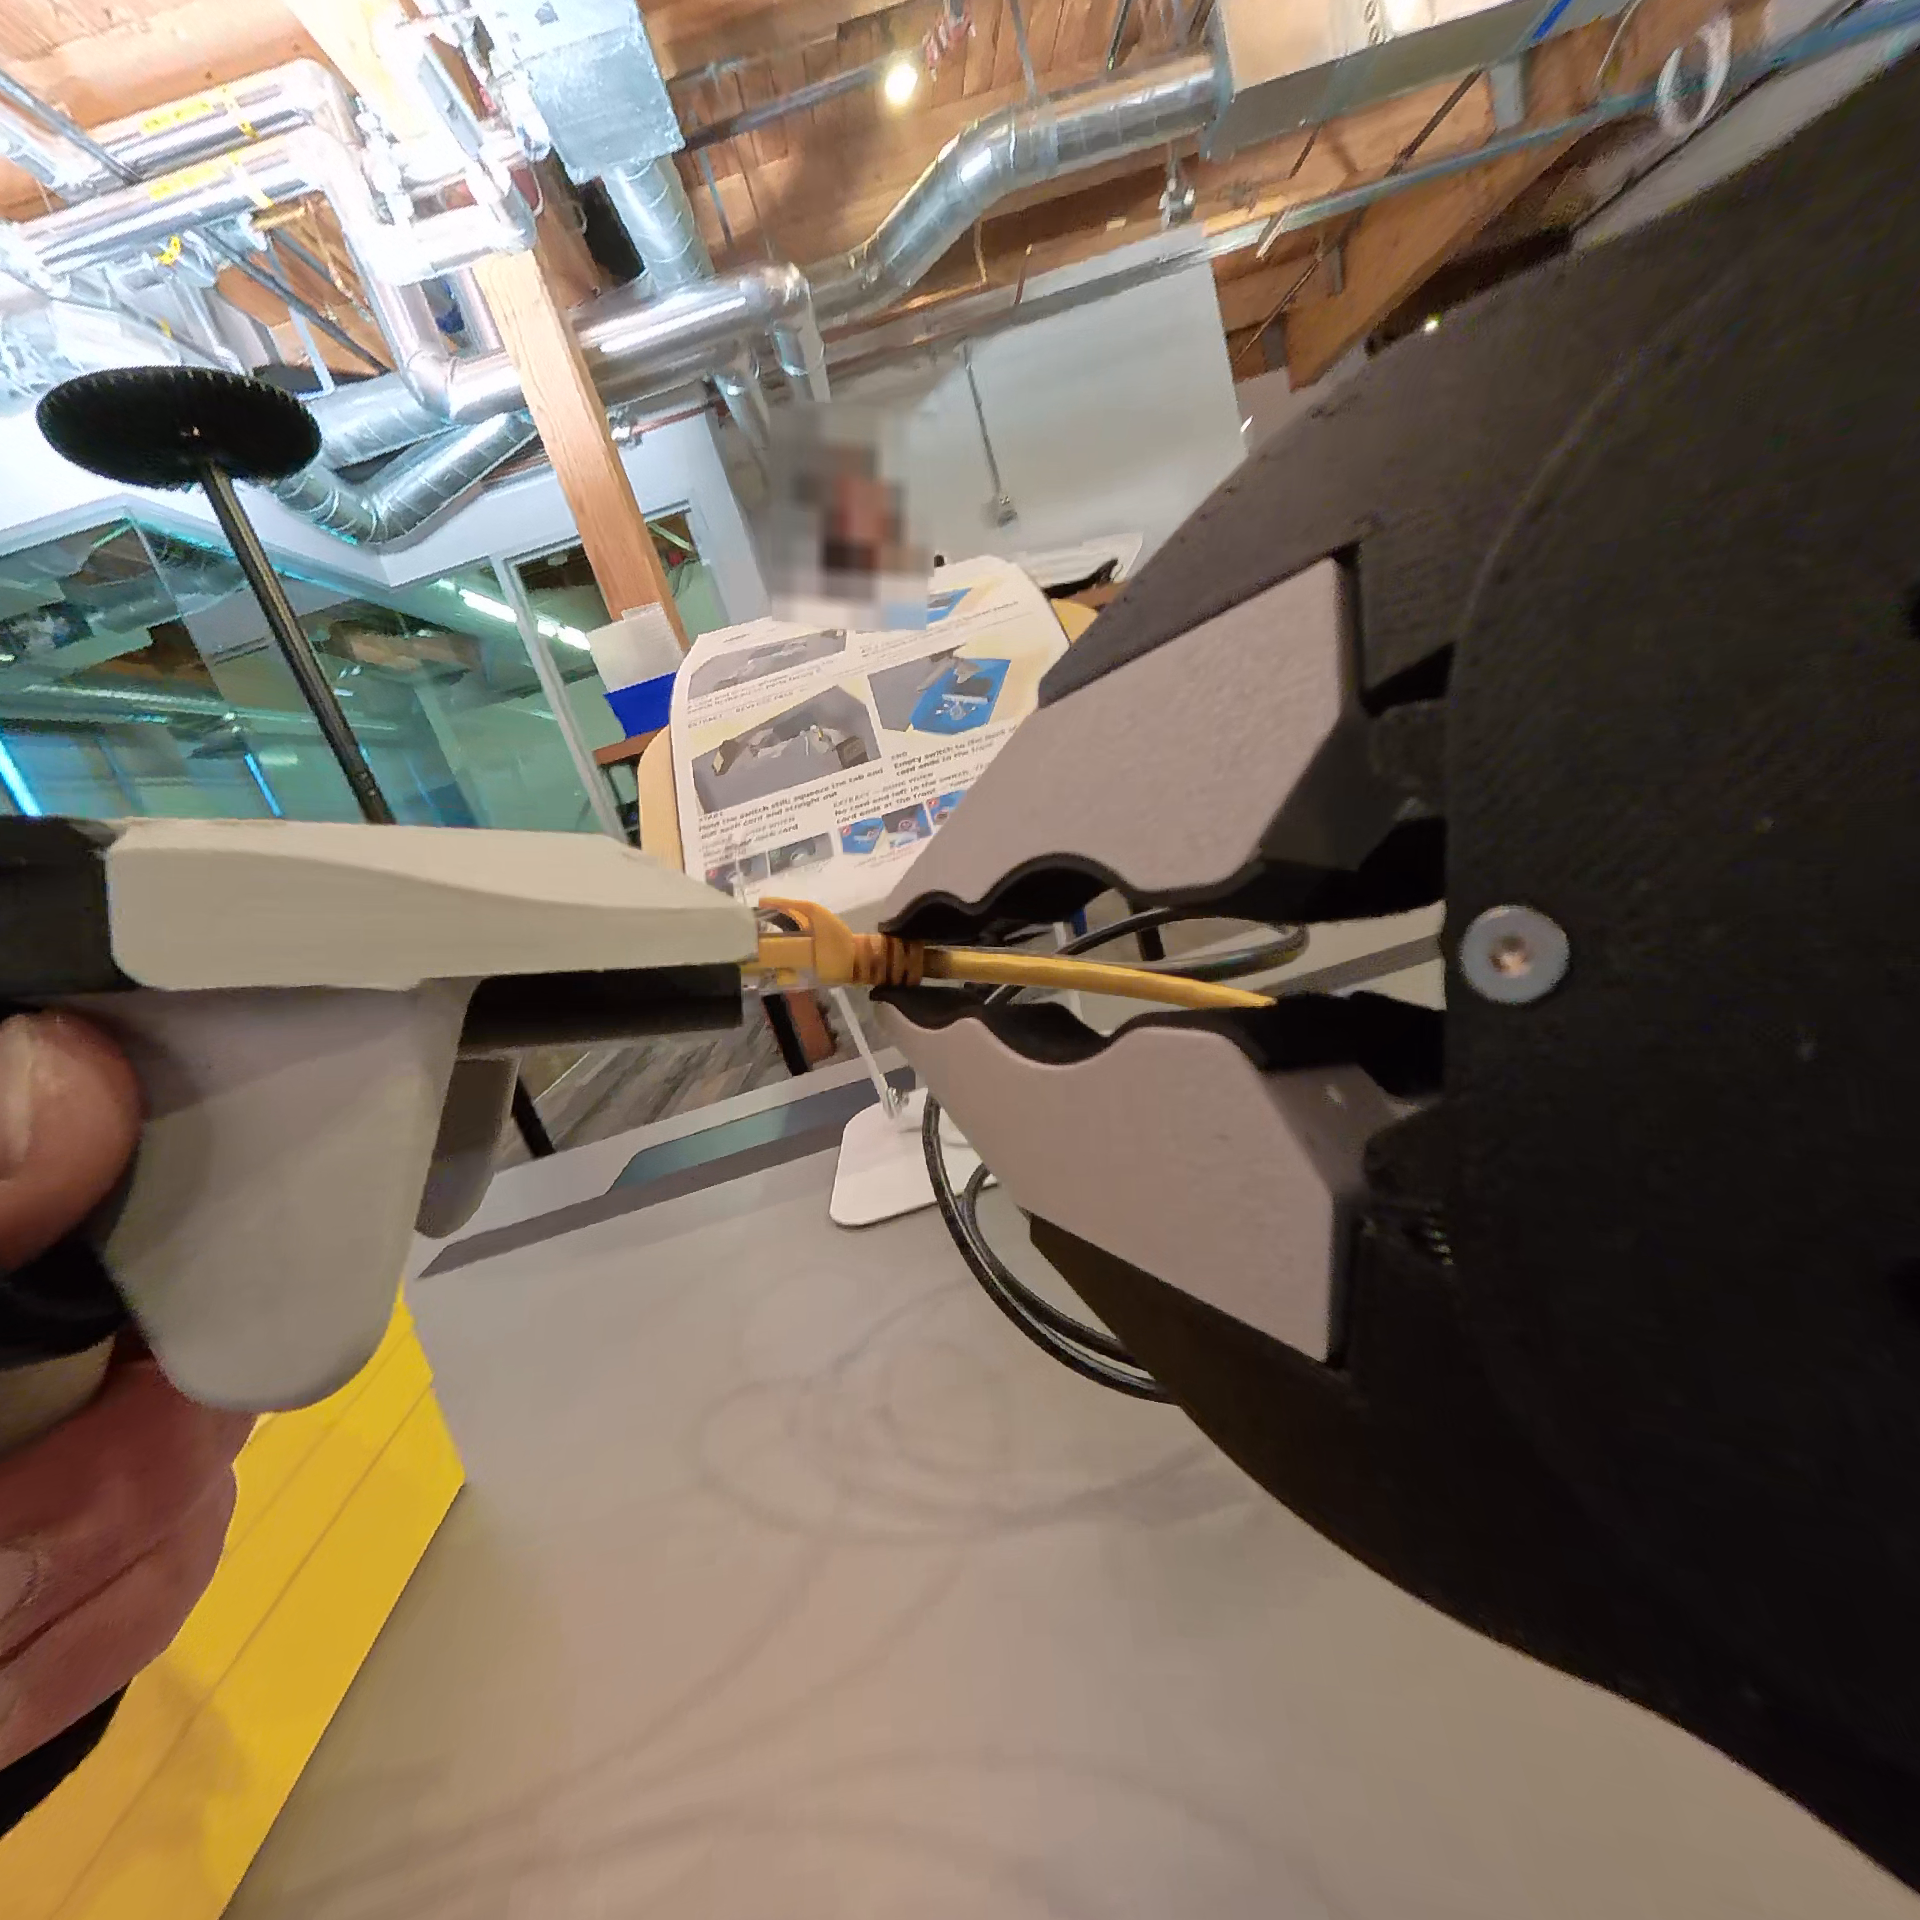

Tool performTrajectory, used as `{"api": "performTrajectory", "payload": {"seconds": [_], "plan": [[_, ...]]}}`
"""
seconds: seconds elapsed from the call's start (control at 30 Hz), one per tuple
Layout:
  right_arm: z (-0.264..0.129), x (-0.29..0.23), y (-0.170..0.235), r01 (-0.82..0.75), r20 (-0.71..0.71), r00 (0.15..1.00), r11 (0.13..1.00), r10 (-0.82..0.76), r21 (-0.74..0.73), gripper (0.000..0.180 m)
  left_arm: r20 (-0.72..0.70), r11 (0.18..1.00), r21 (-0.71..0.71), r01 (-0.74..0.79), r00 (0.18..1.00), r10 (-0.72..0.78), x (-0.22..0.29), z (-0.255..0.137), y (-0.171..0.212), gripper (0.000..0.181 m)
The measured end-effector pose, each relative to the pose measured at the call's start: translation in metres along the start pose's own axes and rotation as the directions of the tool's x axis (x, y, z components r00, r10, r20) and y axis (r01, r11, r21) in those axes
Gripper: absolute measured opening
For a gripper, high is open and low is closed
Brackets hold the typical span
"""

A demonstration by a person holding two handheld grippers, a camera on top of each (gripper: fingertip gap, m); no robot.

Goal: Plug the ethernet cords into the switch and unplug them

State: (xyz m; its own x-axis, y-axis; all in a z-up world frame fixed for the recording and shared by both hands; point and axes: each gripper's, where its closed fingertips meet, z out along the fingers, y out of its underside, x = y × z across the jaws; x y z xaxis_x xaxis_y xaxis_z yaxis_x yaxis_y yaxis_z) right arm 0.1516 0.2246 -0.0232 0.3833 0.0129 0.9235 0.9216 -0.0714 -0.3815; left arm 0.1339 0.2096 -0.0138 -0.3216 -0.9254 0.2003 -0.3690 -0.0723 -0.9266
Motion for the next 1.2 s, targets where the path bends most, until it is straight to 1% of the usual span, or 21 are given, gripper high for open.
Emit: {"api": "performTrajectory", "payload": {"seconds": [0.07, 0.13, 0.2, 0.33, 0.47, 0.57, 0.87, 1.03, 1.2], "plan": [[-0.001, -0.002, -0.001, -0.029, 0.036, 0.999, 0.999, 0.028, 0.030, 0.010, -0.010, 1.000, 0.020, 0.020, 1.000, -0.020, -0.001, 0.000, -0.002, 0.074], [-0.005, -0.002, -0.001, -0.076, 0.082, 0.994, 0.995, 0.071, 0.060, 0.023, -0.009, 1.000, 0.016, 0.023, 1.000, -0.023, -0.003, 0.000, 0.000, 0.074], [-0.008, 0.000, -0.002, -0.096, 0.114, 0.990, 0.992, 0.087, 0.079, 0.026, -0.019, 0.999, 0.033, 0.037, 0.999, -0.036, -0.002, 0.001, -0.001, 0.074], [-0.014, -0.002, -0.013, -0.073, 0.140, 0.989, 0.988, 0.054, 0.134, 0.023, -0.026, 0.998, 0.032, 0.047, 0.999, -0.046, -0.002, 0.003, 0.001, 0.074], [-0.012, -0.004, -0.018, -0.023, 0.145, 0.989, 0.990, 0.002, 0.138, 0.020, -0.042, 0.997, 0.043, 0.067, 0.997, -0.065, -0.001, 0.005, 0.000, 0.073], [-0.011, -0.006, -0.021, 0.003, 0.155, 0.988, 0.989, -0.026, 0.146, 0.013, -0.048, 0.996, 0.047, 0.072, 0.996, -0.070, 0.000, 0.006, 0.000, 0.073], [-0.013, -0.009, -0.021, 0.065, 0.204, 0.974, 0.986, -0.096, 0.151, 0.010, -0.069, 0.995, 0.050, 0.084, 0.994, -0.080, 0.001, 0.007, 0.000, 0.073], [-0.014, -0.012, -0.019, 0.103, 0.274, 0.952, 0.986, -0.137, 0.133, 0.009, -0.075, 0.995, 0.046, 0.091, 0.993, -0.088, 0.001, 0.008, 0.003, 0.073], [-0.015, -0.007, -0.017, 0.109, 0.282, 0.949, 0.987, -0.140, 0.121, 0.008, -0.078, 0.994, 0.057, 0.093, 0.993, -0.088, 0.002, 0.008, 0.000, 0.073]]}}
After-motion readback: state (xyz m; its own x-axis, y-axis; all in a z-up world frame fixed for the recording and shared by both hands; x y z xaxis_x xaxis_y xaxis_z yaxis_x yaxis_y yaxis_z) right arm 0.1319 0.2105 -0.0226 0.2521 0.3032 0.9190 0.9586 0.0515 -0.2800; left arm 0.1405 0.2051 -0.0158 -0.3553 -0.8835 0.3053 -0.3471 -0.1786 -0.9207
